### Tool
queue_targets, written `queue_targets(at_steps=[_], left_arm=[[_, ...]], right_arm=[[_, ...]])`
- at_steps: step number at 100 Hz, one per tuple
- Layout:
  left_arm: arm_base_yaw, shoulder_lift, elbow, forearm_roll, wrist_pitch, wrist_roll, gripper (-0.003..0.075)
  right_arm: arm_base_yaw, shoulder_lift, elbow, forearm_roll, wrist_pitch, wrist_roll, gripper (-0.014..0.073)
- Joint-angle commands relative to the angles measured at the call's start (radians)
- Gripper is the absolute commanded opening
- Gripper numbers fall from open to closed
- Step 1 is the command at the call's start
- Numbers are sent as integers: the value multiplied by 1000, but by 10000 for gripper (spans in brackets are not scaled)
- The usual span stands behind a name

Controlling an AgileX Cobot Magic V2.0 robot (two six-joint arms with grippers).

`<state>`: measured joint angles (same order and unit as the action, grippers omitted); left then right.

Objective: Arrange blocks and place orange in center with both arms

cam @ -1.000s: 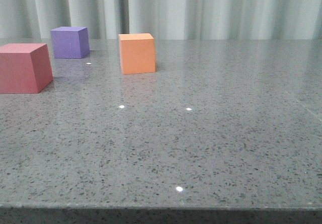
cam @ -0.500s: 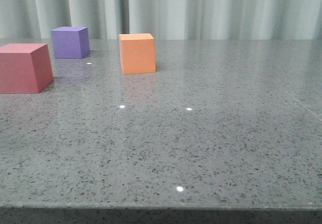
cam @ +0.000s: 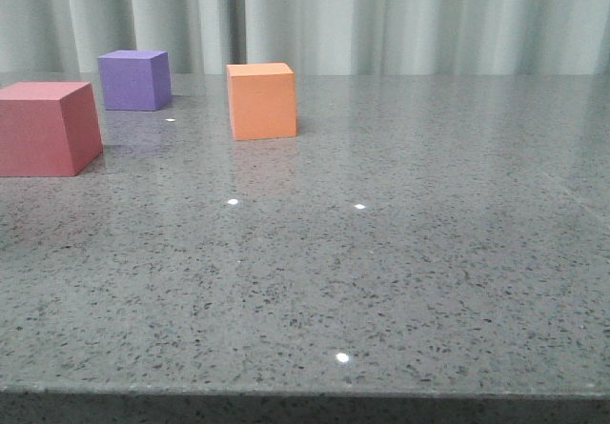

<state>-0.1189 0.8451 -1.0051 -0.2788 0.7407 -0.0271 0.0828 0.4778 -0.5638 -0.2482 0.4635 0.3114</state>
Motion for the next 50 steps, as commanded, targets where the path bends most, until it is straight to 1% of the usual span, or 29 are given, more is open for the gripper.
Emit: queue_targets(at_steps=[1, 11, 21, 29, 36, 50], left_arm=[[-18, 62, -63, -59, -97, -1, 651], [-62, 165, -127, -63, -102, -8, 651], [-128, 279, -206, -62, -132, -19, 650], [-183, 384, -272, -34, -158, -64, 646], [-239, 476, -344, 55, -157, -151, 638], [-361, 646, -495, 308, -134, -376, 638]], right_arm=[[-7, 3, -27, -24, -80, -12, -68], [-7, 3, -27, -24, -80, -12, -68], [-7, 3, -27, -24, -80, -12, -68], [-7, 3, -27, -24, -80, -12, -68], [-7, 3, -27, -24, -80, -12, -68], [-7, 3, -27, -24, -80, -12, -68]])
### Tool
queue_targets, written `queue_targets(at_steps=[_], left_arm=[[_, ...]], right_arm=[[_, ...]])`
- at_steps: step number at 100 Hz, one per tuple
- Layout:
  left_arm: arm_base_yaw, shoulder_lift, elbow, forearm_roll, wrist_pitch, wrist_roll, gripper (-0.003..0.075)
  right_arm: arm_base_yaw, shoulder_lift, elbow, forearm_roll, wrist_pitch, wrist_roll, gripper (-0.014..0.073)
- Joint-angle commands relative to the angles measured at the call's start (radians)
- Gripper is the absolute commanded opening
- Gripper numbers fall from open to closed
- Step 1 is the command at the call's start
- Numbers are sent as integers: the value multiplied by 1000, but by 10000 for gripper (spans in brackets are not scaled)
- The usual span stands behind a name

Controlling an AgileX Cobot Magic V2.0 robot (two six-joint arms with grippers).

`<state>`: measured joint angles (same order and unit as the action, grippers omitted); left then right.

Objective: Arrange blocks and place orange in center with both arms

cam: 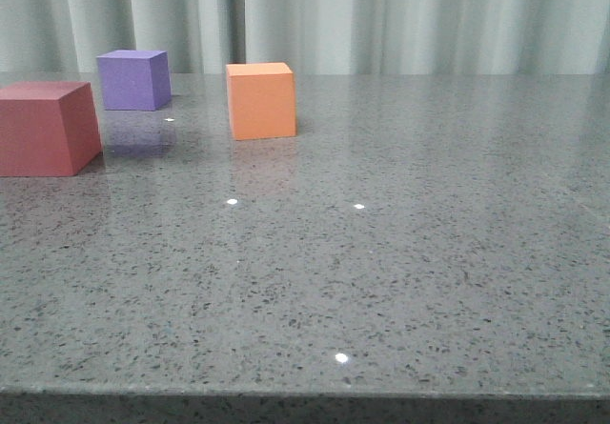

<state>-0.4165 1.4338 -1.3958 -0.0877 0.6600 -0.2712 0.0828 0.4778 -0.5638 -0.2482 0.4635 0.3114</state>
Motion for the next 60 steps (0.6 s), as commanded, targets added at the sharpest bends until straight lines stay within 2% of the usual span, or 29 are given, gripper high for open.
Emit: queue_targets(at_steps=[1, 20, 36, 45, 60], left_arm=[[-75, 65, -112, 140, -51, -142, 638], [-196, 251, -316, 446, 23, -441, 638], [-272, 366, -436, 640, 128, -588, 638], [-295, 401, -468, 695, 150, -634, 638], [-305, 425, -469, 691, 156, -639, 638]], right_arm=[[-7, 3, -27, -24, -80, -12, -68], [-7, 3, -27, -24, -80, -12, -68], [-7, 3, -27, -24, -80, -12, -68], [-7, 3, -27, -24, -80, -12, -68], [-7, 3, -27, -24, -80, -12, -68]])
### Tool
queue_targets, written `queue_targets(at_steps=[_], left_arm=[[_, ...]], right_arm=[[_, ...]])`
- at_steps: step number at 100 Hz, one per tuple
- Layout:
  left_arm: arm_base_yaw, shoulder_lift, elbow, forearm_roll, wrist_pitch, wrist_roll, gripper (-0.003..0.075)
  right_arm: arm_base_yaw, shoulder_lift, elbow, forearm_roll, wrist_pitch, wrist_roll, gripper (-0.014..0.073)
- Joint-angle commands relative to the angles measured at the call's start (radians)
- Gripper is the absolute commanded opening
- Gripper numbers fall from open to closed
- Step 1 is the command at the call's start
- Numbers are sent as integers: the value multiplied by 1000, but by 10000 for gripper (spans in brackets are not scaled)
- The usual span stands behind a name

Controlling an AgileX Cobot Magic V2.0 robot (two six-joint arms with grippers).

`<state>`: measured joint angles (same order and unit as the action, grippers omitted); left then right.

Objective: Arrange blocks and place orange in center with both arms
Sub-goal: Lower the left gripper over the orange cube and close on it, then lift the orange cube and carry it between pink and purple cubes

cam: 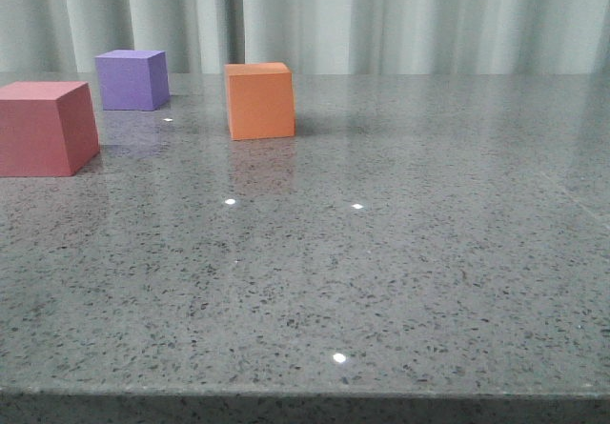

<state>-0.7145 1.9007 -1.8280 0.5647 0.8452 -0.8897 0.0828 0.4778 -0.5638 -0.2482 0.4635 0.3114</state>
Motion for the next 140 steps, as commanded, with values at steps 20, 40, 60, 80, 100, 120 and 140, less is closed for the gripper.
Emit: queue_targets(at_steps=[20, 40, 60, 80, 100, 120, 140], left_arm=[[-7, -14, -37, 40, -24, -66, 638], [-7, 20, -37, 40, -22, -72, 638], [-7, 75, -37, 38, -20, -101, 638], [-7, 124, -35, 40, -11, -118, 638], [-7, 150, -35, 38, 16, -120, 556], [-7, 131, -35, 40, 25, -114, 256], [-7, 62, -35, 38, 37, -11, 225]], right_arm=[[-7, 3, -27, -24, -80, -12, -68], [-7, 3, -27, -24, -80, -12, -68], [-7, 3, -27, -24, -80, -12, -68], [-7, 3, -27, -24, -80, -12, -68], [-7, 3, -27, -24, -80, -12, -68], [-7, 3, -27, -24, -80, -12, -68], [-7, 3, -27, -24, -80, -12, -68]])
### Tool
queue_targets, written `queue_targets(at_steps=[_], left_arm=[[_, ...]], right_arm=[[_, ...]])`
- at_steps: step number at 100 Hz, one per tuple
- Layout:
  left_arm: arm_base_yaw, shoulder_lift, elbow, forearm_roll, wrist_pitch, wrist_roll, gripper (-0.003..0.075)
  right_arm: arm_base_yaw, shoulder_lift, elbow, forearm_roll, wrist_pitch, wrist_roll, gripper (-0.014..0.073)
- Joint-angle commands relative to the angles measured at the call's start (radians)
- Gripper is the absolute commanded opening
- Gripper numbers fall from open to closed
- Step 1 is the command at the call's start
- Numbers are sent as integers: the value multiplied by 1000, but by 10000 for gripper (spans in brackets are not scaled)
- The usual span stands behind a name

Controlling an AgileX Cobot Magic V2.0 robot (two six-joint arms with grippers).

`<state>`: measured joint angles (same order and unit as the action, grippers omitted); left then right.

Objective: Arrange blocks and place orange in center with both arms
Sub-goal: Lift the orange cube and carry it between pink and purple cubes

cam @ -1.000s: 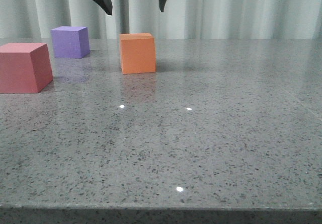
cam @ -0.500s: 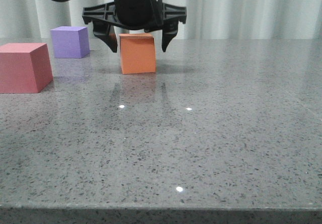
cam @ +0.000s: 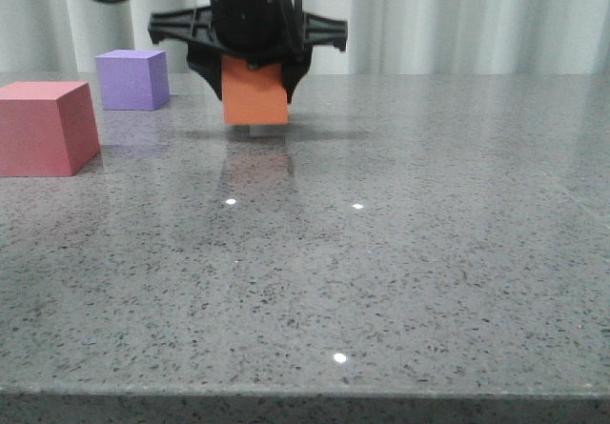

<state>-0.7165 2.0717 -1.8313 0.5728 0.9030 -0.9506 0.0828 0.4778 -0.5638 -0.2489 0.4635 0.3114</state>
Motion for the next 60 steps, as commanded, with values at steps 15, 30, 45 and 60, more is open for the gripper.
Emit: queue_targets(at_steps=[15, 30, 45, 60], left_arm=[[-5, -195, -26, 28, -18, 167, 225], [4, -304, 43, 69, -48, 212, 225], [61, -432, 193, 65, -147, 231, 225], [165, -533, 351, -1, -257, 339, 223]], right_arm=[[-7, 3, -27, -24, -80, -12, -68], [-7, 3, -27, -24, -80, -12, -68], [-7, 3, -27, -24, -80, -12, -68], [-7, 3, -27, -24, -80, -12, -68]])
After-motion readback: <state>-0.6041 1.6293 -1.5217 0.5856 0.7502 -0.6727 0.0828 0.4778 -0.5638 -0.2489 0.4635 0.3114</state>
